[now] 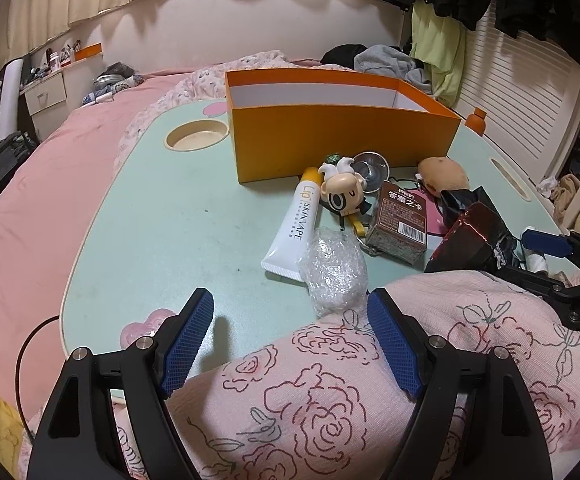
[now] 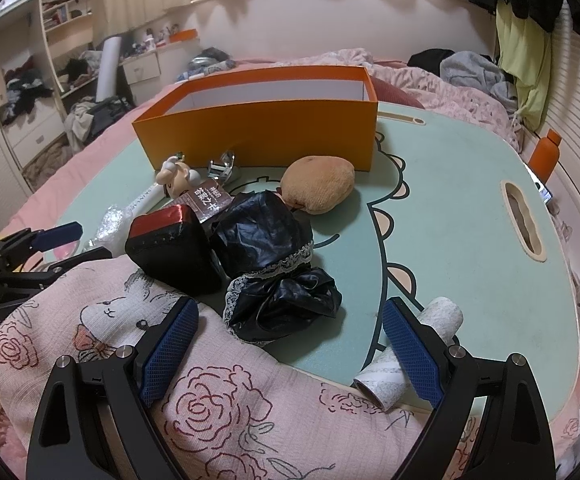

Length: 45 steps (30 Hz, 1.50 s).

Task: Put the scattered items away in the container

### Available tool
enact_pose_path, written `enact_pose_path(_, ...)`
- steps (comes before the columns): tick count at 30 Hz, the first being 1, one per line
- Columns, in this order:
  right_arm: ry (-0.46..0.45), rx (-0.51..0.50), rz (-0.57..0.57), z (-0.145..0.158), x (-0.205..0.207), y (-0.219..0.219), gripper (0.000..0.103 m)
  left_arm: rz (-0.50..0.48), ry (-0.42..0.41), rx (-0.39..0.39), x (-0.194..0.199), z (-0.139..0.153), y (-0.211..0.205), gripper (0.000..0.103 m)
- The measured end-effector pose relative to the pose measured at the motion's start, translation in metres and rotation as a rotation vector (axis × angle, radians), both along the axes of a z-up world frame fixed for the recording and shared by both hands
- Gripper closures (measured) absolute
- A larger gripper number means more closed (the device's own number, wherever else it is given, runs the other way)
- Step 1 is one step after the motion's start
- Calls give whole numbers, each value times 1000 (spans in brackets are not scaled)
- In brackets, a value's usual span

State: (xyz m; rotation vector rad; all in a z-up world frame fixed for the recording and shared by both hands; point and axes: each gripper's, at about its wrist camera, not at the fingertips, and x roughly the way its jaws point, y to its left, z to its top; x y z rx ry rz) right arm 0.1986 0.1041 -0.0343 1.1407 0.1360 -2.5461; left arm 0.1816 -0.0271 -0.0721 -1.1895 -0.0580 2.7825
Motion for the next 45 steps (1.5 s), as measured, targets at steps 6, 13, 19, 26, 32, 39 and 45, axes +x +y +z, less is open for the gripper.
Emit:
enact_pose_path(6,-5,-5,0,0,0,-1,10,0,-4,9,0,0,0,24)
enact_pose_path(13,-5,-6,0,0,0,-1,10,1,-9,17,-1,-1,-2,22)
enact_pose_path(19,-4,-5,0,0,0,-1,10,2,-10,19,-1,-2,-2,22)
enact_pose_path(26,-4,-5,0,0,0,-1,10,2,-11,19,-1,-2,-2,22)
enact_pose_path(32,-4,-6,0,0,-1,-1,10,1,-11,20,-1,-1,-3,22)
enact_pose_path(39,-3,-5,0,0,-1,-1,9,1,-11,19,-1,-1,-3,22)
enact_pose_path(45,11,-39,-4,3,1,5,10,4,-3,10,0,-1,-2,22)
